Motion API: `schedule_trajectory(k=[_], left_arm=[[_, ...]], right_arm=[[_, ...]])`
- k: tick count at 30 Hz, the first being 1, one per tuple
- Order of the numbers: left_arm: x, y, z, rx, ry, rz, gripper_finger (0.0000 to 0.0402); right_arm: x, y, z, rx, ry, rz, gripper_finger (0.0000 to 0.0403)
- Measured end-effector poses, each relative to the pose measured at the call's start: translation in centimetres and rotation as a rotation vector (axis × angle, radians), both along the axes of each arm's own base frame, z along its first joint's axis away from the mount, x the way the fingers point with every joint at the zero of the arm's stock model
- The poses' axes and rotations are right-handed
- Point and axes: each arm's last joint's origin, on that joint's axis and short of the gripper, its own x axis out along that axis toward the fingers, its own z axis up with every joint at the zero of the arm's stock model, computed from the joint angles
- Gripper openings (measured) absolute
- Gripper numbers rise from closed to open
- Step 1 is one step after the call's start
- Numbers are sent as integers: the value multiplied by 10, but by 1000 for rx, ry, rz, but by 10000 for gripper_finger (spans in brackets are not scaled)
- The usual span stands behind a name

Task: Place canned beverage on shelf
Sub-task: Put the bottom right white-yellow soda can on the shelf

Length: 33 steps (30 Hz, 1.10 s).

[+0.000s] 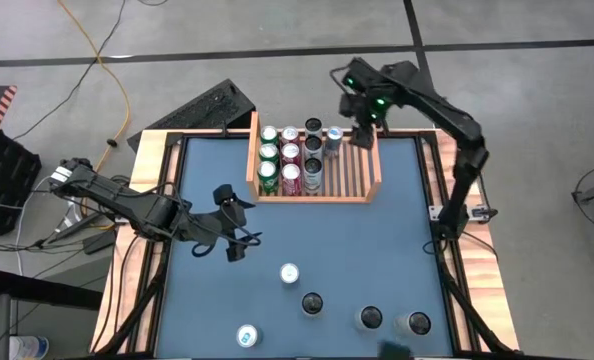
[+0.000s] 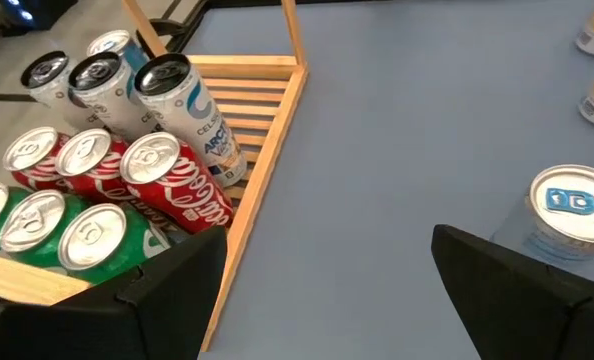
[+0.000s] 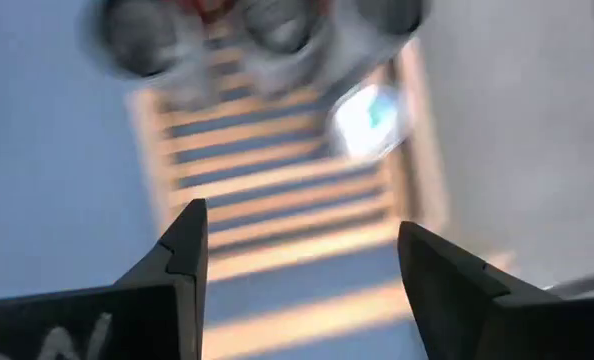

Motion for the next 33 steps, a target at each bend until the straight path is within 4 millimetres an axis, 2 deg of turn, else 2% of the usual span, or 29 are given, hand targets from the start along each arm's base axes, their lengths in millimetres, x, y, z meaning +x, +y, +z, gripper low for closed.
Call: schedule_trajectory(k=[4, 7, 12, 17, 22, 28, 33], left_arm=[[0, 0, 0, -1, -3, -5, 341], [0, -1, 0, -8, -1, -14, 341], [0, -3, 0, -63, 7, -60, 341], [-1, -6, 0, -69, 12, -89, 341], [-1, -8, 0, -71, 13, -99, 341], [-1, -9, 0, -80, 12, -112, 341], [0, -10, 2, -92, -10, -118, 341]], right_arm=[[-12, 45, 22, 185, -143, -139, 228], [-19, 89, 37, 262, -198, -85, 228], [-26, 166, 38, 333, -168, -203, 227], [-35, 247, 18, 365, -70, -289, 227], [-29, 313, -9, 420, 11, -388, 227], [-17, 369, -47, 375, 136, -454, 227], [-4, 400, -77, 414, 256, -408, 227]])
